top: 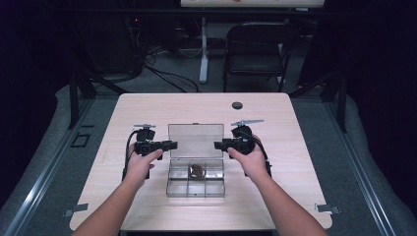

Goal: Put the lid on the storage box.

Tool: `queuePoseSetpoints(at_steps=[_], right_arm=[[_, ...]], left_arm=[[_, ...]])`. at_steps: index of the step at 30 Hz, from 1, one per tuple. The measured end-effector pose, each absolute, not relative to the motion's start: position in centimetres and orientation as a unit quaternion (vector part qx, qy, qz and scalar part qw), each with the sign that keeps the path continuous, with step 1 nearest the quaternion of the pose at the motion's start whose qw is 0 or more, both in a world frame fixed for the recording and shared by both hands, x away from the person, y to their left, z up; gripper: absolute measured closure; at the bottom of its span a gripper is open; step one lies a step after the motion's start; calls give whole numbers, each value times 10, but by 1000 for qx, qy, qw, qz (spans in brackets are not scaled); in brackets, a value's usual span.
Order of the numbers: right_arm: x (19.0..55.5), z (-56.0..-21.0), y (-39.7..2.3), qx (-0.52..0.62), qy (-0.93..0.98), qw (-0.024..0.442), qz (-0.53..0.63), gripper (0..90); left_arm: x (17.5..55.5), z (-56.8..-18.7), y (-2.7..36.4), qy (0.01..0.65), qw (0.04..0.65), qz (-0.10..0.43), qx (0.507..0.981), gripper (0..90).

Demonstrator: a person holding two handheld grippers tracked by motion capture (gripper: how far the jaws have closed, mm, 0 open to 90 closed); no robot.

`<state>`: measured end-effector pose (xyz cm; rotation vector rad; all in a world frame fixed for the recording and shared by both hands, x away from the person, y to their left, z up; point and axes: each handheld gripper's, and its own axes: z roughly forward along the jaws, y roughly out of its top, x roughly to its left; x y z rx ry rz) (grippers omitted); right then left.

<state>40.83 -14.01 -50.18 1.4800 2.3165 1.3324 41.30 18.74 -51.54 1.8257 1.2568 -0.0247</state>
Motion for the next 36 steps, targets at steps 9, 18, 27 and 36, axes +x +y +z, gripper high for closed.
queuePoseSetpoints(at_steps=[9,18,27,36], right_arm=[[406,-496,-139,479,758,49,440,552],[403,-491,-139,477,756,51,444,551],[397,-487,-139,471,759,54,446,550],[391,-483,-139,465,763,58,445,548]], left_arm=[[410,-508,187,502,452,-1,737,625],[407,-500,187,494,456,7,740,618],[401,-494,184,485,458,16,745,603],[395,-490,183,475,465,23,746,561]])
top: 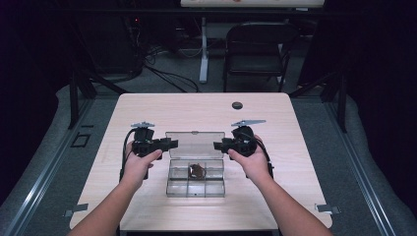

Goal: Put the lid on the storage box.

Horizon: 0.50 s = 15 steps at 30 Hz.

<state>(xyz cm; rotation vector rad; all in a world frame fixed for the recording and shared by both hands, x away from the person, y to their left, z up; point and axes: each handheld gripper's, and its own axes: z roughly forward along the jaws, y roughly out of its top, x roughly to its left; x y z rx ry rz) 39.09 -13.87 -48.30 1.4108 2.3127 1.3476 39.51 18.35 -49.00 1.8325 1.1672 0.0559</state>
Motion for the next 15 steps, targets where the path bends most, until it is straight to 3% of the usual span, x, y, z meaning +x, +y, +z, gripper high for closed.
queuePoseSetpoints(at_steps=[15], right_arm=[[379,-477,-134,465,766,62,440,524]], left_arm=[[380,-488,180,454,459,35,763,510]])
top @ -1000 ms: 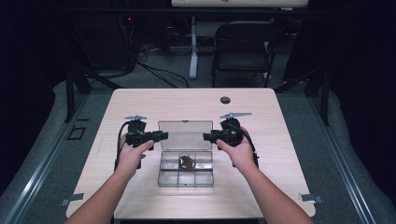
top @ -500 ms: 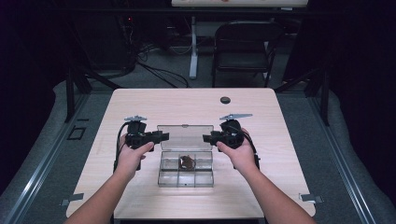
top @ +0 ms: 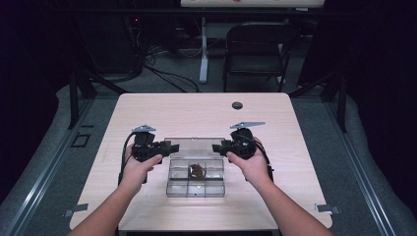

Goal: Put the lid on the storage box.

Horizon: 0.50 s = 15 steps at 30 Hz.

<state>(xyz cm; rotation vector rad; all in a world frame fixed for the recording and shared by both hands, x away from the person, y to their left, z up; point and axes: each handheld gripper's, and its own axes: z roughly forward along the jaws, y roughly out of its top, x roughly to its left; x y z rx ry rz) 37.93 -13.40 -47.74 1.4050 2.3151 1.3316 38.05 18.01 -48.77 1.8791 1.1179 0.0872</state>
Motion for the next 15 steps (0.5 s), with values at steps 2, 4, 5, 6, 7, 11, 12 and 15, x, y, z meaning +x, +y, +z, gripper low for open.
queuePoseSetpoints(at_steps=[2,4,5,6,7,11,12,15], right_arm=[[377,-476,-133,465,764,62,442,515],[375,-476,-132,462,765,65,443,509],[375,-476,-132,462,765,65,443,509],[373,-475,-131,460,766,67,444,502],[373,-475,-131,460,766,67,444,502],[369,-475,-131,457,768,67,444,501],[369,-475,-131,457,768,67,444,501],[366,-475,-132,454,769,64,445,495]], left_arm=[[378,-487,180,449,458,38,766,504],[376,-486,180,445,460,38,767,494],[376,-486,180,445,460,38,767,490],[374,-487,180,446,461,40,766,488],[374,-487,180,446,461,40,766,487],[370,-487,180,441,461,42,769,482],[370,-487,180,441,461,42,769,480],[366,-487,180,435,459,46,773,479]])
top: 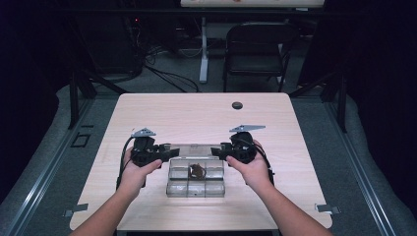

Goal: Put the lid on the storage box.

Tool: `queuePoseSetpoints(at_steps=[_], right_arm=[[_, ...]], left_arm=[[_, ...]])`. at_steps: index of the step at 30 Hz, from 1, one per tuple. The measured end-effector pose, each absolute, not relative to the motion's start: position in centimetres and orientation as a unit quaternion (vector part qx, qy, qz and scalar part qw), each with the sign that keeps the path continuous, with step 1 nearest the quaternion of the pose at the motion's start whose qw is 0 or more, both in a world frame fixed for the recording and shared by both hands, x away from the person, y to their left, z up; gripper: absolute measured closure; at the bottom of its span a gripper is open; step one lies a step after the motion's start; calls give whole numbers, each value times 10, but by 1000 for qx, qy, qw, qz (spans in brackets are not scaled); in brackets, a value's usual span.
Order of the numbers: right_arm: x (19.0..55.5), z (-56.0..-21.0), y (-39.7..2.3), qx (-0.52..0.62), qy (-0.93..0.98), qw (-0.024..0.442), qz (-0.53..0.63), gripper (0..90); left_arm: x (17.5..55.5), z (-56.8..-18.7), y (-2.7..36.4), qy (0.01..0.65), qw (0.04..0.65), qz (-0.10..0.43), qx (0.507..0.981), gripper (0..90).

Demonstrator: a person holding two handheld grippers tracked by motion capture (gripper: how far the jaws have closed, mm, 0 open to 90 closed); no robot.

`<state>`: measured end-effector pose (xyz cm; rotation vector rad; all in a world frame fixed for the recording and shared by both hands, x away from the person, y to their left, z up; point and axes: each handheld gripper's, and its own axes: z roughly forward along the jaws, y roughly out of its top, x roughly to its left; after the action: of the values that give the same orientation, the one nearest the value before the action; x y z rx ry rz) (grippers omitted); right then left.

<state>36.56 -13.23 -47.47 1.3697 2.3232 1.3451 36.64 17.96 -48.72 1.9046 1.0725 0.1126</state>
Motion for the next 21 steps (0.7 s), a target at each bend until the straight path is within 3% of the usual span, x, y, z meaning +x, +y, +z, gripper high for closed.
queuePoseSetpoints(at_steps=[21], right_arm=[[351,-475,-131,435,781,76,442,463]], left_arm=[[351,-487,181,418,455,65,783,463]])
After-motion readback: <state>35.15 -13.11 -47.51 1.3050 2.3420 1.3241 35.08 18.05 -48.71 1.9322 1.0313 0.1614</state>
